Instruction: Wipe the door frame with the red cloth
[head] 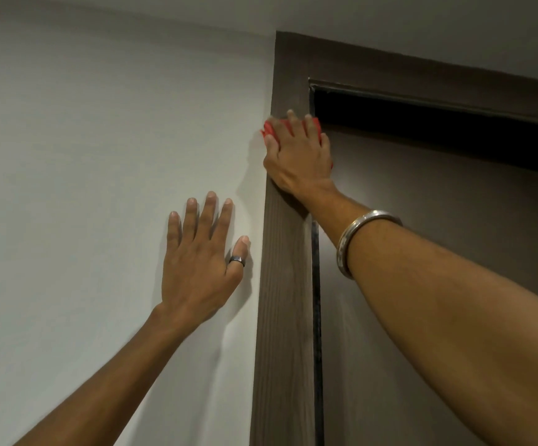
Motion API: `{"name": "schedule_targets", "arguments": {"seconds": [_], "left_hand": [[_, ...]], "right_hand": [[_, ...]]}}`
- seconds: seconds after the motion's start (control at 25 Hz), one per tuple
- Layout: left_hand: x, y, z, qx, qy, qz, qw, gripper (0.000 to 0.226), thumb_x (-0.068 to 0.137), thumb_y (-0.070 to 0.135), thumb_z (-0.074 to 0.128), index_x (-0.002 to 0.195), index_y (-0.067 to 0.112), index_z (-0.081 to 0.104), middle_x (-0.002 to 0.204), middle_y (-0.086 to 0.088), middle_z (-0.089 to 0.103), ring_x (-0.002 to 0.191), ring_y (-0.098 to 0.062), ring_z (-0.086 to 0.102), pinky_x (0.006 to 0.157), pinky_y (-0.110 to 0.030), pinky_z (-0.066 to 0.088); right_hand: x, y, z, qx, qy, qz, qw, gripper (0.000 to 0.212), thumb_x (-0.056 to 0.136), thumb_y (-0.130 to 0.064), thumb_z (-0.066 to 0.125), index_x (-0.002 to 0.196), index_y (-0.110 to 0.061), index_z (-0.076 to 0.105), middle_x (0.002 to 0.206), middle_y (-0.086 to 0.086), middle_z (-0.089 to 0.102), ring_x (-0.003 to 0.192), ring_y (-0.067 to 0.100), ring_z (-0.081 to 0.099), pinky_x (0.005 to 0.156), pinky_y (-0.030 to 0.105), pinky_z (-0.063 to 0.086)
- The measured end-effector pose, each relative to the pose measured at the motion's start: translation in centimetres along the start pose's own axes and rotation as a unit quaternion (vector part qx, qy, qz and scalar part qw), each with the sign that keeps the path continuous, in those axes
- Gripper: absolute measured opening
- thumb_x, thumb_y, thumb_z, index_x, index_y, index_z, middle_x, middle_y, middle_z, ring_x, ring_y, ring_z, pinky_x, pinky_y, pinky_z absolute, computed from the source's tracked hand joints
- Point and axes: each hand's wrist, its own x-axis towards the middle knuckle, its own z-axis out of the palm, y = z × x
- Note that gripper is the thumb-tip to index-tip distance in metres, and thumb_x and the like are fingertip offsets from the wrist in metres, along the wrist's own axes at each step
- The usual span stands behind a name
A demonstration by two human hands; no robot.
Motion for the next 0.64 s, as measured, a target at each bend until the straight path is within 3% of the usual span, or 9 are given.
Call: {"name": "schedule_targets", "arguments": {"seconds": [0.28, 0.64], "left_hand": [[-2.2, 0.5, -0.6, -0.010, -0.009, -0.012, 1.000, 0.075, 0.103, 0.059, 0.016, 0.168, 0.024, 0.002, 0.176, -0.004, -0.010, 0.162, -0.027, -0.014, 0.132, -0.055, -0.005], [-14.5, -0.3, -1.6, 0.016, -0.061, -0.004, 0.998, 0.075, 0.106, 0.054, 0.028, 0.168, 0.017, 0.007, 0.176, -0.013, 0.002, 0.163, -0.037, 0.000, 0.130, -0.062, 0.007]], "right_hand": [[-5.5, -0.7, 0.8, 0.015, 0.008, 0.023, 1.000, 0.056, 0.110, -0.048, 0.030, 0.163, -0.032, 0.025, 0.176, 0.003, 0.015, 0.164, 0.034, 0.009, 0.129, 0.061, 0.016], [-20.0, -3.5, 2.2, -0.029, -0.008, 0.091, 0.995, 0.063, 0.105, -0.057, 0.031, 0.164, -0.035, 0.026, 0.174, 0.002, 0.022, 0.161, 0.032, 0.022, 0.116, 0.054, 0.036]]}}
